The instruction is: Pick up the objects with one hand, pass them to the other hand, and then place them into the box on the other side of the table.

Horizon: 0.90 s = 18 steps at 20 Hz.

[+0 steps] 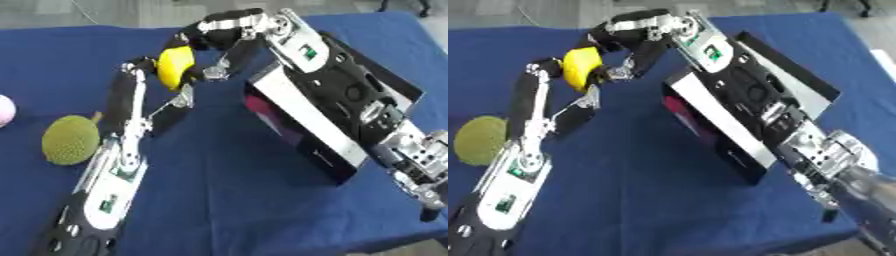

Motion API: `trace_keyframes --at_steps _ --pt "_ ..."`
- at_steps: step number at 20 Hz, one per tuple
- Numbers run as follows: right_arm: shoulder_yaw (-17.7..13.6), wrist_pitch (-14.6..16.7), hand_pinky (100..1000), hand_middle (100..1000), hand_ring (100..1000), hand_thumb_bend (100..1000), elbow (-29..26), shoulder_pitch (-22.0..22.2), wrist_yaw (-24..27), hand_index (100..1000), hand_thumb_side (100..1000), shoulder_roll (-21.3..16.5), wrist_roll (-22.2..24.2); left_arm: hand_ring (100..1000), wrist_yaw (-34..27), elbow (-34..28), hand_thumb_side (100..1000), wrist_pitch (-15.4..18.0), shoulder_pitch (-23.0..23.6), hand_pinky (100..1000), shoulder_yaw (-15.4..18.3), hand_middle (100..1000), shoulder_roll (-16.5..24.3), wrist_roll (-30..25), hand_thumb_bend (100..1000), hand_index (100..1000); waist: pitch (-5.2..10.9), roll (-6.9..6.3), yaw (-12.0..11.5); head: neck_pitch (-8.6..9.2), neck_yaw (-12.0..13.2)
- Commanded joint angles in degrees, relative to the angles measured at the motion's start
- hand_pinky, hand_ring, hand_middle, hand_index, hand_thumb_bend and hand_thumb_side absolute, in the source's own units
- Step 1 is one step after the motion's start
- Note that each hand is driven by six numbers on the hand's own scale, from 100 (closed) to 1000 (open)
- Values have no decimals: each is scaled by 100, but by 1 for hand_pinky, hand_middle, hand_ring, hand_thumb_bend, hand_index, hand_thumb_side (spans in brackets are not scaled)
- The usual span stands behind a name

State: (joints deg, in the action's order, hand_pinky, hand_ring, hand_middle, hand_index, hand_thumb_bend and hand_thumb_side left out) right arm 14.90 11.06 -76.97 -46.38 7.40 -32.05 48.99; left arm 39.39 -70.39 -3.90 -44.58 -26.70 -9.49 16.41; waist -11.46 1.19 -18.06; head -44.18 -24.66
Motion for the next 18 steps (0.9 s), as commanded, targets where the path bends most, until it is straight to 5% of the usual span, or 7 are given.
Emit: trace_keyframes --at_steps 1,6,7,13,18 --pt "3 -32 975 848 1000 100 -71 -59 31 743 192 -58 39 670 21 -138 245 59 -126 753 -20 492 -104 21 100 633 42 79 19 10 -12" --pt "-9 -97 974 845 1000 100 -75 -67 110 742 180 -69 36 720 78 -121 213 116 -114 787 -46 552 -102 -29 122 711 59 67 42 12 -29" --pt "-14 -109 974 844 1000 100 -72 -67 115 742 203 -70 47 737 101 -119 266 129 -111 797 -50 572 -101 -36 250 745 61 64 45 12 -36" --pt "-71 -146 975 844 1000 100 -83 -71 189 740 175 -93 28 778 269 -94 438 135 -101 813 -41 614 -91 -9 524 801 79 55 59 7 -41" --pt "-85 -170 974 840 1000 100 -67 -53 189 735 165 -97 18 785 255 -63 475 29 -83 810 -26 619 -99 145 532 818 80 54 85 7 -48"
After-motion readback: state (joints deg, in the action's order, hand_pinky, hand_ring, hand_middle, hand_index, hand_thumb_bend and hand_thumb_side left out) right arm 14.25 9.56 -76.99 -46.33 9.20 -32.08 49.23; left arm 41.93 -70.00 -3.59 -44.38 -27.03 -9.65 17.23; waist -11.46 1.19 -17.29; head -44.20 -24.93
